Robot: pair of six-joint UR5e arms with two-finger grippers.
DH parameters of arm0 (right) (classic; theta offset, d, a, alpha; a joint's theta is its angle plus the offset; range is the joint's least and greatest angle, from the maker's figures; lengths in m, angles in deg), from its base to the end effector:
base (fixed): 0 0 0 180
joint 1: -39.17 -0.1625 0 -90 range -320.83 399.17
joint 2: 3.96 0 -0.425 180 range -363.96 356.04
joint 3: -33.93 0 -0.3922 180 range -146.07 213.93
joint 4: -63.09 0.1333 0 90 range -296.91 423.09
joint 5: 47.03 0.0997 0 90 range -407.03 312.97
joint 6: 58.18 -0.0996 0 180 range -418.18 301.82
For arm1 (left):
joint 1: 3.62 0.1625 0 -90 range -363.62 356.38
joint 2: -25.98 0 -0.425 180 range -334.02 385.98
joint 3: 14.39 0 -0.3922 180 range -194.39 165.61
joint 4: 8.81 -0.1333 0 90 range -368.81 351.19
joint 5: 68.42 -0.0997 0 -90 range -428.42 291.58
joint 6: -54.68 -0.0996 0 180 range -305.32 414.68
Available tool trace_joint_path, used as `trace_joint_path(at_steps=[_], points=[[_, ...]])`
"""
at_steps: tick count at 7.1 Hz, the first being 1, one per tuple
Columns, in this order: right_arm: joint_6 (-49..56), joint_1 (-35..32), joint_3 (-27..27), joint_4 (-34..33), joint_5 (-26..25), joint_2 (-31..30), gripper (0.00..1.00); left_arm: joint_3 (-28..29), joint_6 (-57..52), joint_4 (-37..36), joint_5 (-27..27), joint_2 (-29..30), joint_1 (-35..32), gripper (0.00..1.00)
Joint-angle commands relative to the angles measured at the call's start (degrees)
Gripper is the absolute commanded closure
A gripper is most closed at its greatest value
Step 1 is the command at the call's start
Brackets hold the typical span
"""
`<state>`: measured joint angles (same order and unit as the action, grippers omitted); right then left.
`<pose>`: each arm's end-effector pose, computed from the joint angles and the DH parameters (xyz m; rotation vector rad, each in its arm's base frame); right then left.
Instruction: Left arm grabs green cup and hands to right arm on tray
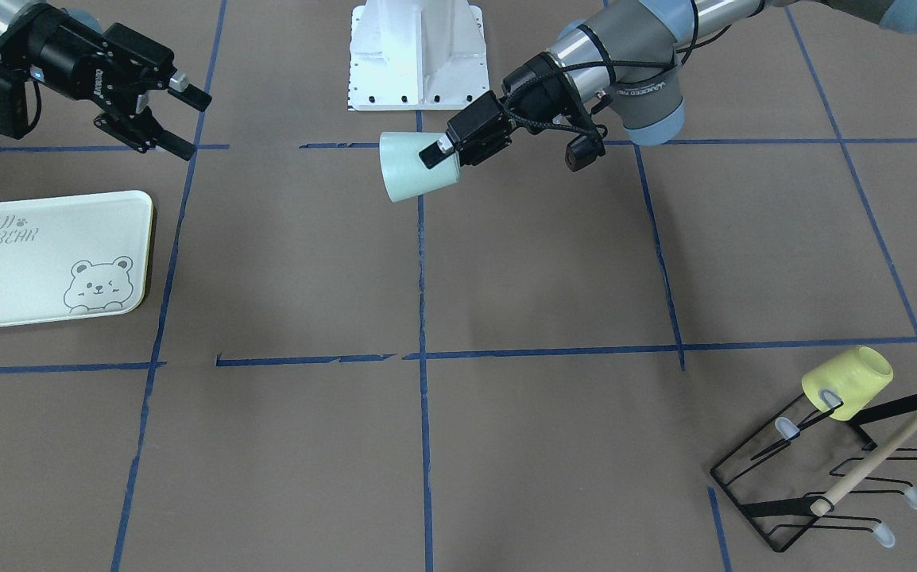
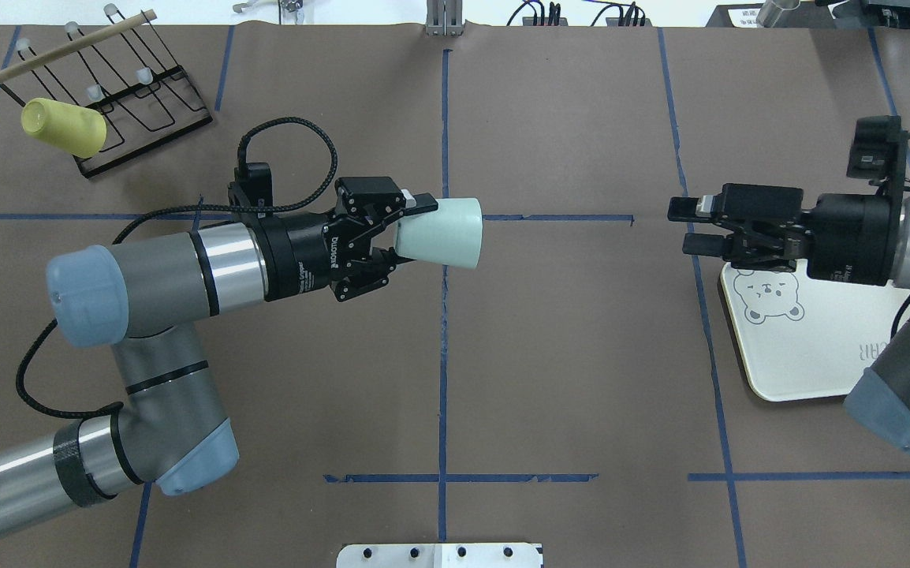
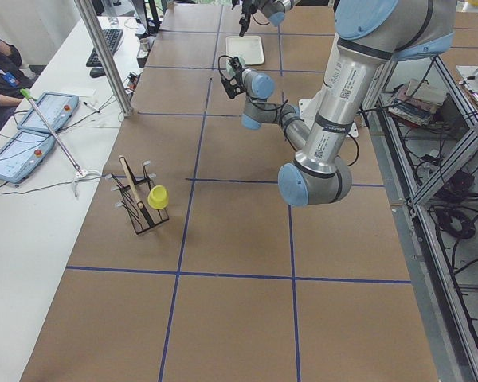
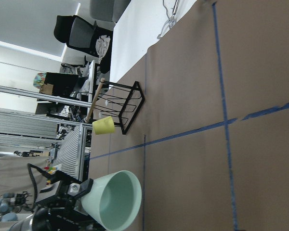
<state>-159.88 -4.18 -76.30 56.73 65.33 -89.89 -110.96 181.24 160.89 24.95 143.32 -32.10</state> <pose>-0.2578 -0.3745 0.3018 0.2488 -1.8536 0.2978 0.4419 -0.3847 0.1900 -0.1834 2.0377 -0.6687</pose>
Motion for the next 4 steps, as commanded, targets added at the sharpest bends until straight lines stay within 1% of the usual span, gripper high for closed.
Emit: trace_joint_path(at_steps=[1,2,3,4], points=[[-2.28,11.04,0.01,3.17,-12.72,4.44,0.00,-0.63,2.01,3.62,0.06,0.00,1.23,0.66],[-2.10,14.93,0.45,4.94,-14.96,5.94,0.00,-0.64,2.11,4.06,0.06,0.00,1.24,0.66],[-2.19,16.45,0.63,4.87,-15.24,8.39,0.00,-0.64,2.11,4.32,0.06,-0.09,1.24,0.66],[-2.10,17.42,1.06,4.61,-15.24,9.28,0.00,-0.72,1.93,4.32,0.14,-0.09,1.24,0.66]])
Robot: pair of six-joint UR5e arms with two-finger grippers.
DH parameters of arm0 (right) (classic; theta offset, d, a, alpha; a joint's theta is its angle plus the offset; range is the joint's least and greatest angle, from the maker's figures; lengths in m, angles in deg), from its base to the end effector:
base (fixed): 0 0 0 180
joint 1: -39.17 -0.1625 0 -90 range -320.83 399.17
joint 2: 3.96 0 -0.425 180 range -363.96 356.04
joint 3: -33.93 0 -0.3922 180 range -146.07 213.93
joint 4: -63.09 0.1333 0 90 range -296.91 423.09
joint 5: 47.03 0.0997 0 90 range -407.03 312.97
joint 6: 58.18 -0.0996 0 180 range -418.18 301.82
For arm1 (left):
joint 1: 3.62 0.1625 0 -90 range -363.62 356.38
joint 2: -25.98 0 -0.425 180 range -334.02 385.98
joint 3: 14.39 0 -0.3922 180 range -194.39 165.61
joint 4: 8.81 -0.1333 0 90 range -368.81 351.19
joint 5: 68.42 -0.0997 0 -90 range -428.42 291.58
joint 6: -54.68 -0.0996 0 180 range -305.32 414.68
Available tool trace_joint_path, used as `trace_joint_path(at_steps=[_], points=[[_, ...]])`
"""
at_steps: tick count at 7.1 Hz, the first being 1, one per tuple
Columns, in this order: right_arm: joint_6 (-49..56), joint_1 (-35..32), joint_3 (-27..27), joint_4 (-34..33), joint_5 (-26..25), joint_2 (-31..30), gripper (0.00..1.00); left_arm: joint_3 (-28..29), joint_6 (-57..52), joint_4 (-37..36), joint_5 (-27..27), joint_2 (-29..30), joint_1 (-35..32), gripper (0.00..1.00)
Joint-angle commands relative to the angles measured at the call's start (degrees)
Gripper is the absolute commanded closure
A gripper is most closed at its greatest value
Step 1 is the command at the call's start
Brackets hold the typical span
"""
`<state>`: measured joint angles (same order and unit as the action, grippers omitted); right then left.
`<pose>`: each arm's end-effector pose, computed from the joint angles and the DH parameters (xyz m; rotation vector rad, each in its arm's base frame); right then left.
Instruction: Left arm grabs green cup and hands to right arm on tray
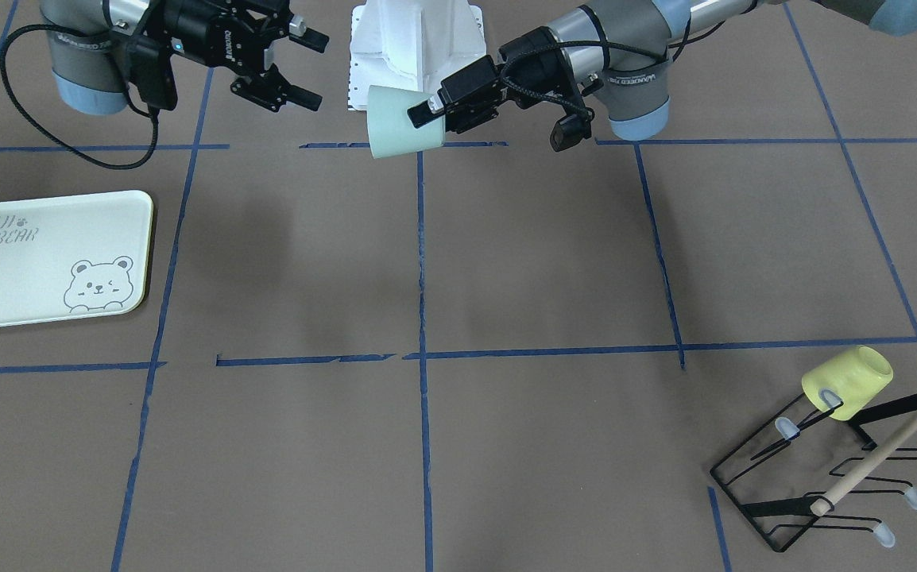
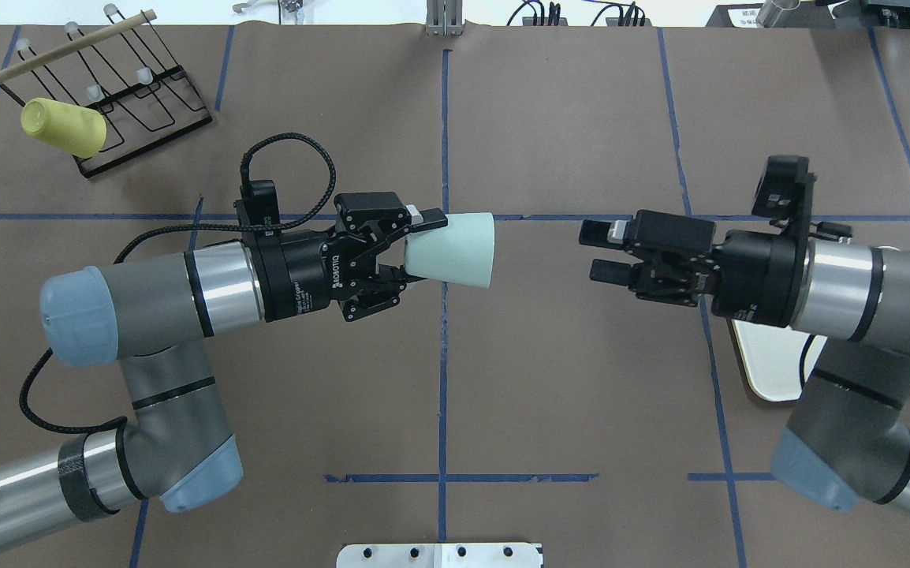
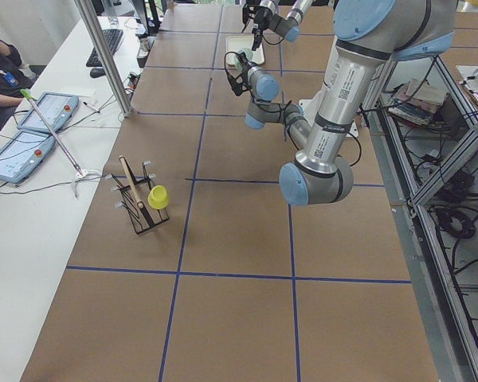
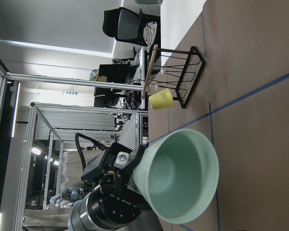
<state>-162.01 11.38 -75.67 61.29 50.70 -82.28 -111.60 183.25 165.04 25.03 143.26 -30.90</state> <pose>-0.3493 -0.3196 0.2397 0.1724 -2.0872 0.3016 0.4378 -0.3690 0.1832 -0.2474 2.1138 -0.6365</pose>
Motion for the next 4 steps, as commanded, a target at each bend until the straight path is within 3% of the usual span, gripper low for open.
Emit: trace_joint_path(at_steps=[1,4], points=[[0.03,1.87,0.44,0.13,-0.53,2.37,0.00,-0.17,-0.07,0.26,0.24,-0.03,0.03,0.66],[-0.06,1.87,0.44,0.14,-0.62,2.91,0.00,-2.10,0.36,0.26,1.99,-0.03,0.64,0.66]])
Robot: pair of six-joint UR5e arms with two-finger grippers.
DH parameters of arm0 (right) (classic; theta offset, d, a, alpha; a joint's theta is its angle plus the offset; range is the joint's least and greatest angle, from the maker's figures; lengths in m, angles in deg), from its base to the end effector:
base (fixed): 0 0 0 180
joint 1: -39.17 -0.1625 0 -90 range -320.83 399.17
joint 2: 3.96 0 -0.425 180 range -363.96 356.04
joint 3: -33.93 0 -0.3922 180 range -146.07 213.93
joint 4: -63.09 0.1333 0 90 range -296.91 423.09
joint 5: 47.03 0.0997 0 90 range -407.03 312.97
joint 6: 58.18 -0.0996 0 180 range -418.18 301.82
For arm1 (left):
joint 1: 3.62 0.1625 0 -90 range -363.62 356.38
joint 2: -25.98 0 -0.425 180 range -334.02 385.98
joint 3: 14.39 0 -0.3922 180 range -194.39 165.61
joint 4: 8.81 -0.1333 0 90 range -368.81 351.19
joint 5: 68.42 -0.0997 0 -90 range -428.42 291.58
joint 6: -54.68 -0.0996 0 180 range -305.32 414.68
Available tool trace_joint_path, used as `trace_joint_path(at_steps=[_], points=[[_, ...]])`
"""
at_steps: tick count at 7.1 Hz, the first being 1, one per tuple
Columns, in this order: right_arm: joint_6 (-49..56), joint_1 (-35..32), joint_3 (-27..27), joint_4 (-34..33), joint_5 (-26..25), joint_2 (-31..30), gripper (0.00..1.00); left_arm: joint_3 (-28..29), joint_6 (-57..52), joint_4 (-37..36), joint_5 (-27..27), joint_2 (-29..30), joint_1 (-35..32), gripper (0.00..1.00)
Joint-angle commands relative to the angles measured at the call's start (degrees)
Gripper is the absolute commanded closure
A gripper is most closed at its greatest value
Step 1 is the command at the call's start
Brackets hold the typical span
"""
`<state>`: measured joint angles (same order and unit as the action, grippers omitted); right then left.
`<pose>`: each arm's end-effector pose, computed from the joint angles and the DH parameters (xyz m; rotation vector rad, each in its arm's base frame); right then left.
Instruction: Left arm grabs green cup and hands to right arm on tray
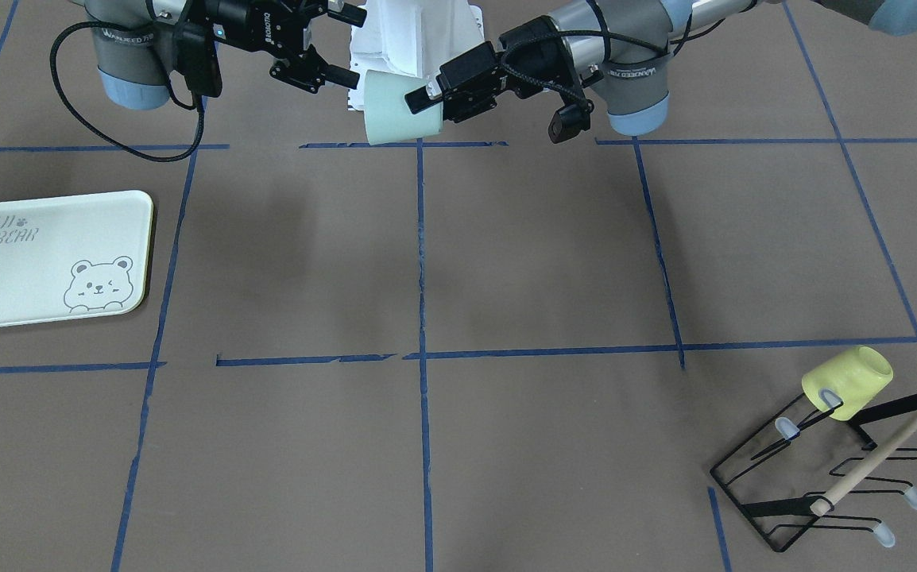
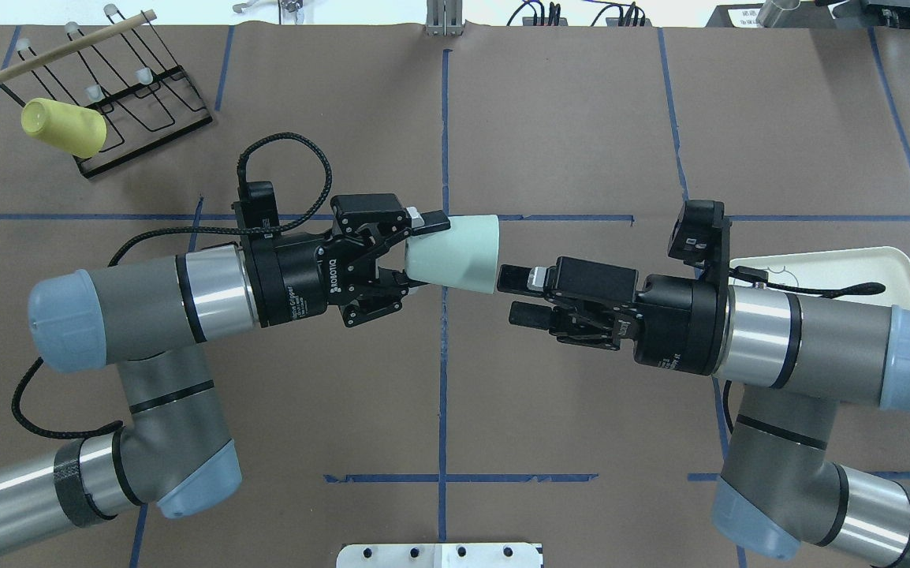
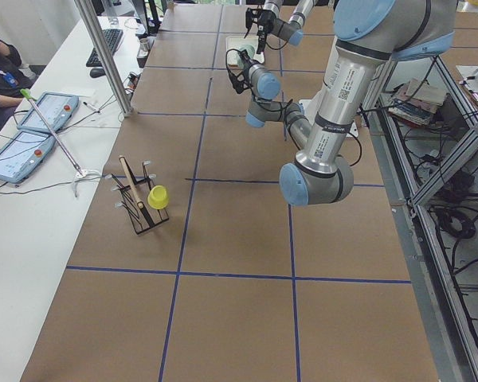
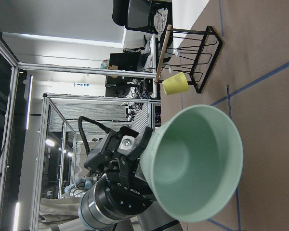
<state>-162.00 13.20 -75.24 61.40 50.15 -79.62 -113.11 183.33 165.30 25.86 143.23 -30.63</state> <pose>-0.3639 -0.3117 0.2209 0.1517 -2.1285 0.2779 0.4311 -0.3610 0.1739 -0.2645 2.1376 -0.6053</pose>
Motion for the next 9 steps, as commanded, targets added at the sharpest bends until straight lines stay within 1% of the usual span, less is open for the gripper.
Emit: trace_joint_path(at_steps=[1,2,3,4,7,9], points=[[-0.07,-0.05,0.01,0.02,-0.07,0.24,0.00,-0.77,1.42,0.00,1.34,0.00,0.47,0.66],[-0.07,0.04,0.01,0.02,-0.07,0.24,0.00,-0.51,1.43,0.00,1.43,0.00,0.56,0.66],[-0.16,-0.05,0.01,0.02,-0.07,0.33,0.00,-0.60,1.43,0.00,2.91,-0.78,0.64,0.66],[-0.16,0.04,0.01,0.02,-0.07,0.42,0.00,-0.60,1.52,0.00,3.27,-0.79,0.64,0.66],[-0.33,-0.05,0.01,-0.07,-0.42,0.60,0.00,-0.60,1.70,0.00,3.28,-0.79,2.21,0.66],[-0.33,-0.05,0.09,-0.24,-0.59,0.60,0.02,-0.68,1.78,0.00,3.28,-0.62,2.40,0.65]])
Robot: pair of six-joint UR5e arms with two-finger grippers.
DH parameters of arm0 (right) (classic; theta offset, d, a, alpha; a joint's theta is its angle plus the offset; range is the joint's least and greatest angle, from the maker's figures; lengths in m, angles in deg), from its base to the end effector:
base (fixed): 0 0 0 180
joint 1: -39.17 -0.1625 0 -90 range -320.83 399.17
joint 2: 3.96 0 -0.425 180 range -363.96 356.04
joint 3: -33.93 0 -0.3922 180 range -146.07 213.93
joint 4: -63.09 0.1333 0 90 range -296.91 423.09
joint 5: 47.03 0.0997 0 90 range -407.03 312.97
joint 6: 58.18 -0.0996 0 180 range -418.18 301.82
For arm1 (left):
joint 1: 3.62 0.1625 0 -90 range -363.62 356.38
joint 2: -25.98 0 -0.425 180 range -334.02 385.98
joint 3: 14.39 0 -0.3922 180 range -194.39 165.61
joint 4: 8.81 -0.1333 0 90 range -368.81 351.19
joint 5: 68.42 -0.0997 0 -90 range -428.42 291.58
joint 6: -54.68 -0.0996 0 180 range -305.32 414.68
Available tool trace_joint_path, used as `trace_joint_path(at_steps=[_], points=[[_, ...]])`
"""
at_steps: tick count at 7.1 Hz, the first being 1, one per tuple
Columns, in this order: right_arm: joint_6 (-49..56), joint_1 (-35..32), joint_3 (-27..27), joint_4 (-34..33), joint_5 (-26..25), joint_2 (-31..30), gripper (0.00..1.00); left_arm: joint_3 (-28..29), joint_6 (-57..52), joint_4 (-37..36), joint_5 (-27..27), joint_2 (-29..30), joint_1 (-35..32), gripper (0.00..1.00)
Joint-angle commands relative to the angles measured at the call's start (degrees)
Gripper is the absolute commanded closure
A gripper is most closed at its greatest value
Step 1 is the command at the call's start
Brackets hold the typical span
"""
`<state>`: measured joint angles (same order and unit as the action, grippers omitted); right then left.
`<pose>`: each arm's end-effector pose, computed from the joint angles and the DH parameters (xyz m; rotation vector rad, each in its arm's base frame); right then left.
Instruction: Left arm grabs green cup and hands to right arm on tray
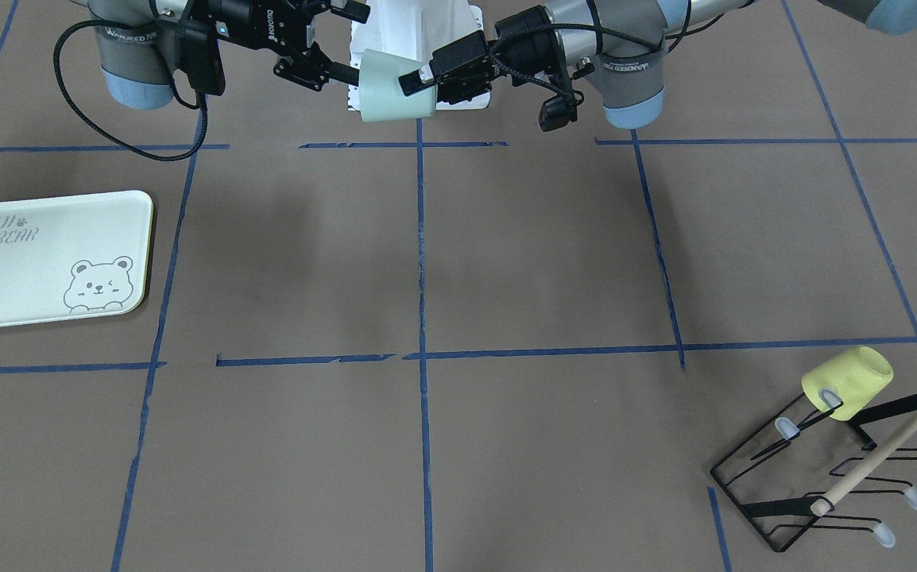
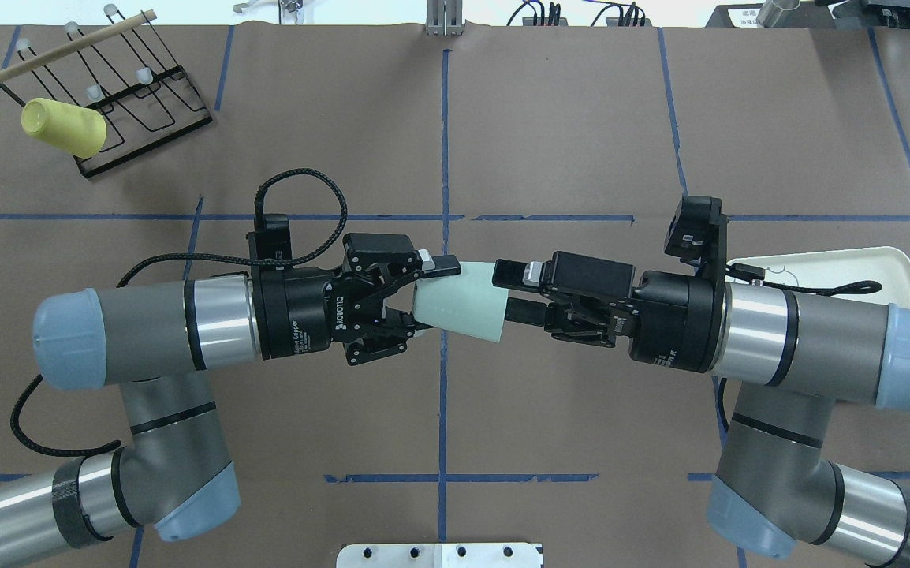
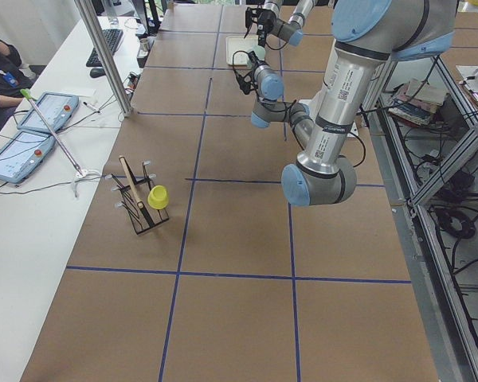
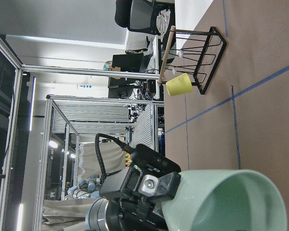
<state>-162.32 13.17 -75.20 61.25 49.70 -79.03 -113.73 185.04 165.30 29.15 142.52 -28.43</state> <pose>-0.3646 -0.3131 0.2164 0.1521 -2.1370 0.2872 0.4428 -0.3371 0.1771 -0.3697 2.1047 -0.5450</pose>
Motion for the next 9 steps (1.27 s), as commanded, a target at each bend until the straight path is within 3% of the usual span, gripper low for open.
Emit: trace_joint_path(at_steps=[1,2,4,5,9], points=[[-0.10,-0.01,0.06,-0.09,-0.58,0.00,0.06,-0.33,0.68,0.00,-0.01,0.18,0.20,0.65],[-0.19,-0.01,0.06,-0.18,-0.58,0.00,0.14,-0.24,3.30,0.00,-0.01,0.27,0.20,0.65],[-0.27,-0.01,0.06,-0.18,-0.58,-0.08,0.42,-0.24,3.32,0.00,-0.01,0.10,0.28,0.65],[-0.19,-0.01,0.06,-0.18,-0.58,-0.08,0.49,-0.24,3.32,0.00,0.08,0.09,0.28,0.64],[-0.19,-0.01,0.15,-0.18,-0.58,-0.08,0.54,-0.68,3.41,0.00,-0.01,0.27,0.28,0.63]])
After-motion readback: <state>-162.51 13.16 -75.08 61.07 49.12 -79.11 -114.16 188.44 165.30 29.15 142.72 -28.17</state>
